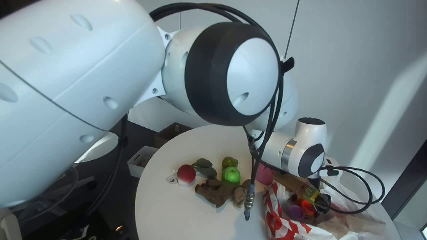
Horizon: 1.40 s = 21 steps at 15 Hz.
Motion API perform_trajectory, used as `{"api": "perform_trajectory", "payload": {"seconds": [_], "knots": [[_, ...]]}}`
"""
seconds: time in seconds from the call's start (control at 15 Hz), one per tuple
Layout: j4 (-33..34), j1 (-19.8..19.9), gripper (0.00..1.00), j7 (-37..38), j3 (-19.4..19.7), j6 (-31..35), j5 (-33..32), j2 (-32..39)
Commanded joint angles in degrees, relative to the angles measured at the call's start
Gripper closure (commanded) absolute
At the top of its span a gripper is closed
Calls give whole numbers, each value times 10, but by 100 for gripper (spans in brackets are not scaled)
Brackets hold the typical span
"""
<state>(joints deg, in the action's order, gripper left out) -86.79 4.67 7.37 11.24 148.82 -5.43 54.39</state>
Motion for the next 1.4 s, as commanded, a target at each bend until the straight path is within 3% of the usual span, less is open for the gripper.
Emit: {"api": "perform_trajectory", "payload": {"seconds": [0.0,0.27,0.33,0.67,1.2,1.33], "knots": [[12,-13,42,19,19,19,-8,8],[-10,-23,71,28,38,30,-15,-16],[-18,-31,73,32,49,32,-22,-26],[-58,-62,73,34,91,6,-65,-96],[-207,-11,74,-151,-7,-85,-76,-260],[-261,-13,75,-159,-17,-53,-86,-279]]}}
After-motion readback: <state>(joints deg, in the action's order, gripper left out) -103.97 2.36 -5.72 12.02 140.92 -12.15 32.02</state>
